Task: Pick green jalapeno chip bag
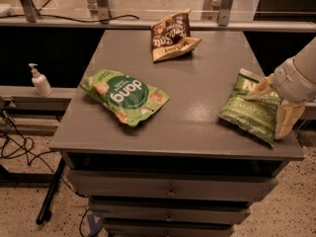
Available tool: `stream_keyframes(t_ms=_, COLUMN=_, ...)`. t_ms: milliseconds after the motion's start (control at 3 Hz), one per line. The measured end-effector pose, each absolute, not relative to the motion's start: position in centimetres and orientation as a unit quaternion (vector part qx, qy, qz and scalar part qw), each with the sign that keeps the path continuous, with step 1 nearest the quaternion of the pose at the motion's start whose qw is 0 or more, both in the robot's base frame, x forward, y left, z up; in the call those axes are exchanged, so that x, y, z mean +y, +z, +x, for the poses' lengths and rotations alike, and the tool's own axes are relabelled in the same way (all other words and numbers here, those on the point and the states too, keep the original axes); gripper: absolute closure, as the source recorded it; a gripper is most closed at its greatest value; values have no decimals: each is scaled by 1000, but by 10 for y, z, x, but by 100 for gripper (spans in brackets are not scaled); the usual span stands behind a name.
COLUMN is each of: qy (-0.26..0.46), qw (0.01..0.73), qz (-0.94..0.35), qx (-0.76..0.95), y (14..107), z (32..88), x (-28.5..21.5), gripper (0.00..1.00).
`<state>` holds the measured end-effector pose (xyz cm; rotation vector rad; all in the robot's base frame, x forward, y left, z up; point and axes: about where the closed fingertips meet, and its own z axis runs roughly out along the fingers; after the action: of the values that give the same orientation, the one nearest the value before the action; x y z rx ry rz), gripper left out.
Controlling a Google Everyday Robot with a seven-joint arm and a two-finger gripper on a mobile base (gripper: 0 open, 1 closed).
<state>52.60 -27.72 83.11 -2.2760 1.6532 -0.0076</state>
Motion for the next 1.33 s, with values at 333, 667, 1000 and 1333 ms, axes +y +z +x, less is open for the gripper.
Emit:
stream_keyframes(t_ms=333, qy=-4, qw=164, qz=-797, qx=581, y=834, z=527, x=-277, gripper=64)
stream_keyframes(t_ms=667, qy=-4, qw=164, qz=-797, qx=581, y=837, z=527, x=-277, gripper=87)
stream_keyframes(t_ms=1000, qy=-4, qw=164, qz=-797, qx=581, y=840, z=527, x=-277, gripper=100)
stream_keyframes(t_ms=1333, qy=-4, qw=164, qz=-797, qx=581, y=842, z=527, x=-277, gripper=100)
